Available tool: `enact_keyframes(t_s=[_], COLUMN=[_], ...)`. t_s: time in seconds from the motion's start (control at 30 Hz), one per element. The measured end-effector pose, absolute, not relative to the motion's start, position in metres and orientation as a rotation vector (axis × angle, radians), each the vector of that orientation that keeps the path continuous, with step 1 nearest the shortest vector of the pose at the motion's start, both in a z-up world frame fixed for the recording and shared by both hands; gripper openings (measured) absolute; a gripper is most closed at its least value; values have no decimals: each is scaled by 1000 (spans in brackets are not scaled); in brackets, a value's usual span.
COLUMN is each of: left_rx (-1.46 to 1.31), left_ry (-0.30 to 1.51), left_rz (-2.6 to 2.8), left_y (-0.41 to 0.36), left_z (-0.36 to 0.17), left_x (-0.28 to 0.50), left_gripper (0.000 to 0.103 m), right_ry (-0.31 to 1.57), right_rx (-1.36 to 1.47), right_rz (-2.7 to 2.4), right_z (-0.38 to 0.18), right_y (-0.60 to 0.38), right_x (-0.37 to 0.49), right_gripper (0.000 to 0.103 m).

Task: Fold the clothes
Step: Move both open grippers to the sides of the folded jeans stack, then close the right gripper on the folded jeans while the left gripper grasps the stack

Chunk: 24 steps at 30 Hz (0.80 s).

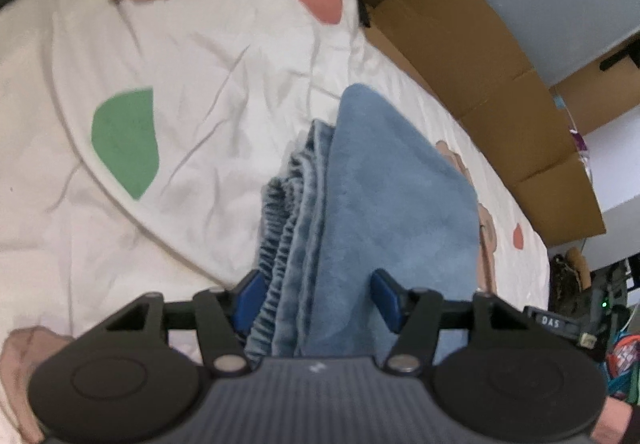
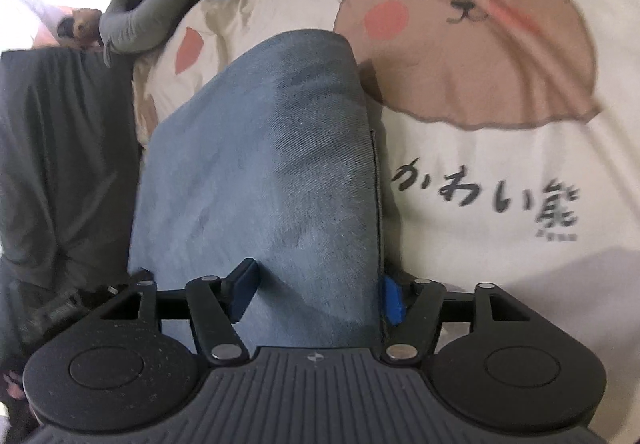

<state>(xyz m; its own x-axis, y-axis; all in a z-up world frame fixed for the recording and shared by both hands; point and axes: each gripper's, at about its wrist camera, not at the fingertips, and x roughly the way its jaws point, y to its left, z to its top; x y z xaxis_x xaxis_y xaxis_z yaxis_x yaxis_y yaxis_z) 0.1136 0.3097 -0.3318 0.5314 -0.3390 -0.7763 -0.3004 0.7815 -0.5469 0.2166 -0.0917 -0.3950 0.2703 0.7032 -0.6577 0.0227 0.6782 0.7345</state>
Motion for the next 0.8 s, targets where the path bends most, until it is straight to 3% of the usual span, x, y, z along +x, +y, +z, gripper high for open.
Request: enact_keyframes(t_s=[0.07,0.23,0.3,0.8], left_rx=[-741,-749,-760,-839], left_ry=[1032,1014,1014,990], left_rz=[-30,-35,-43,-92], left_y=[312,311,311,272], left_z=[-339,-343,-345,-353], left_x=[113,111,112,126], left_gripper=[62,60,57,54], right_ry=[1230,1269,1279,1314], right_rx=[720,710,694,576], right_rz=[540,576,587,597], right_z=[-397,-393,-387,-336], right_y=[-90,-95,-95,-117], right_x=[220,226,227,242], right_gripper=[68,34,31,25])
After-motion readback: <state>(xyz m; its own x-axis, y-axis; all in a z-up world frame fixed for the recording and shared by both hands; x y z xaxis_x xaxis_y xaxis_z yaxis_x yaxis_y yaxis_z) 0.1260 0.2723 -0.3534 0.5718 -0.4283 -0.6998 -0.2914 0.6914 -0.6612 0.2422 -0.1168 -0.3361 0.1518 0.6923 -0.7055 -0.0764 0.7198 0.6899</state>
